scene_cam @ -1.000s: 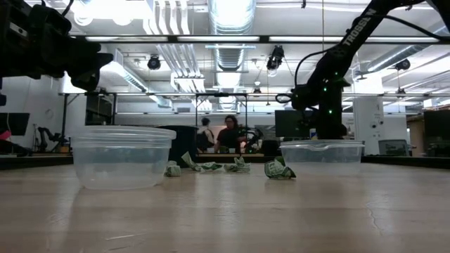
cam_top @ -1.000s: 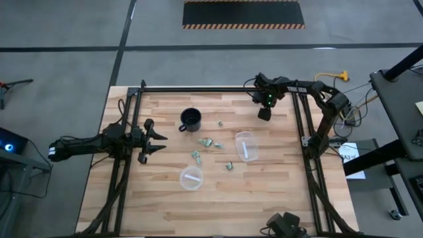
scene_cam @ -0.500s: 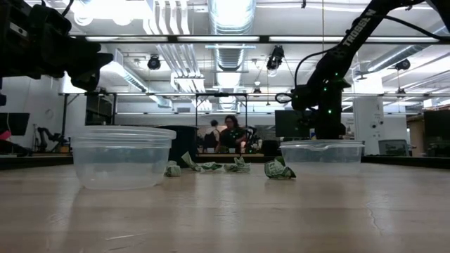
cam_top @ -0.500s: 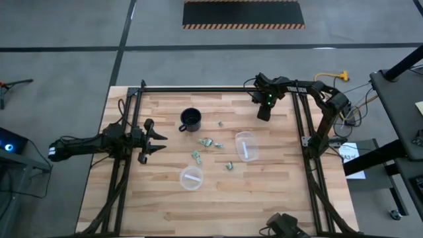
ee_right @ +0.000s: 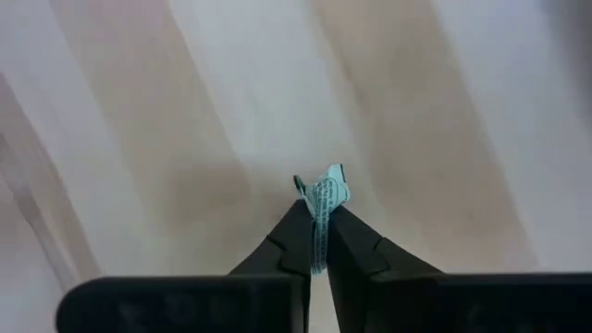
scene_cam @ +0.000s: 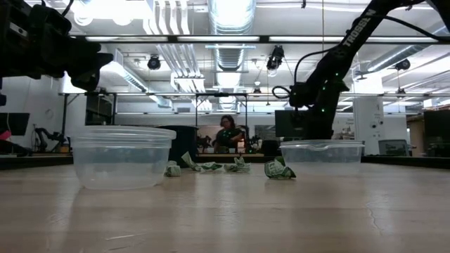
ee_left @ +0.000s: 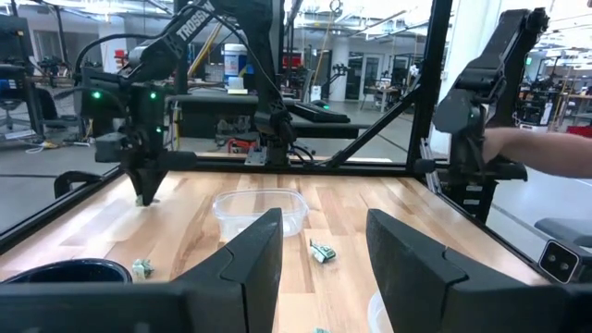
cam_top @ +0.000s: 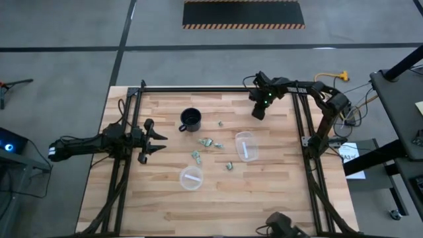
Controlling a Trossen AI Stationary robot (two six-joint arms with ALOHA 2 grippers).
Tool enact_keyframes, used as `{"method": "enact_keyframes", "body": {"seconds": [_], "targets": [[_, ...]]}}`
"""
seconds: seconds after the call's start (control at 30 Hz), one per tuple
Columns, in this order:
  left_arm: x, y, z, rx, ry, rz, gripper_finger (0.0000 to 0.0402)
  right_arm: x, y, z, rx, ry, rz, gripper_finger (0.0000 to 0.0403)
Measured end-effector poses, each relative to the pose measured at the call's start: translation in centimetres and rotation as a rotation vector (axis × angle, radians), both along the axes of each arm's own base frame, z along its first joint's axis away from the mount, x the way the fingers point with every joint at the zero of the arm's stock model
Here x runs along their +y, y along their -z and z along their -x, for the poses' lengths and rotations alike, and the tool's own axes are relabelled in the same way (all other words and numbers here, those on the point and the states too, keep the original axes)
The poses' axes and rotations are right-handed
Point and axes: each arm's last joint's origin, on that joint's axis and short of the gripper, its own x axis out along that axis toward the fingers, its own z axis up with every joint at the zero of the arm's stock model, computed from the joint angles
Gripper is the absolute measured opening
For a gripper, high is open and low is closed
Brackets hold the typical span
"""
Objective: Pick and place Stevia / Truvia into bins
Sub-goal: Put the white stevia packet into the top transparent container
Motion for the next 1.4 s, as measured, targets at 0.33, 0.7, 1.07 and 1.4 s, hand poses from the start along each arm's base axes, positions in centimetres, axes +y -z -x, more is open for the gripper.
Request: {"method": "enact_keyframes", "body": {"seconds": [0.33, 0.7, 1.07, 1.4], "targets": [[0.0, 0.0, 0.0, 0.0, 0.0, 0.0, 0.0141, 1.9, -2.5, 0.6, -0.518, -0.069, 0.099, 0.0009], [0.0, 0.0, 0.0, -0.001, 0.0, 0.0, 0.0141, 8.5, -0.2, 3.7, -1.04, -0.199, 0.143, 0.0009], [0.0, 0.0, 0.0, 0.0, 0.0, 0.0, 0.0141, 12.6, 1.5, 5.7, -1.271, -0.281, 0.215, 0.0011], [0.0, 0.0, 0.0, 0.0, 0.0, 0.0, 0.0141, 12.1, 4.1, 3.3, -1.2, -0.212, -0.016, 0.0012]]}}
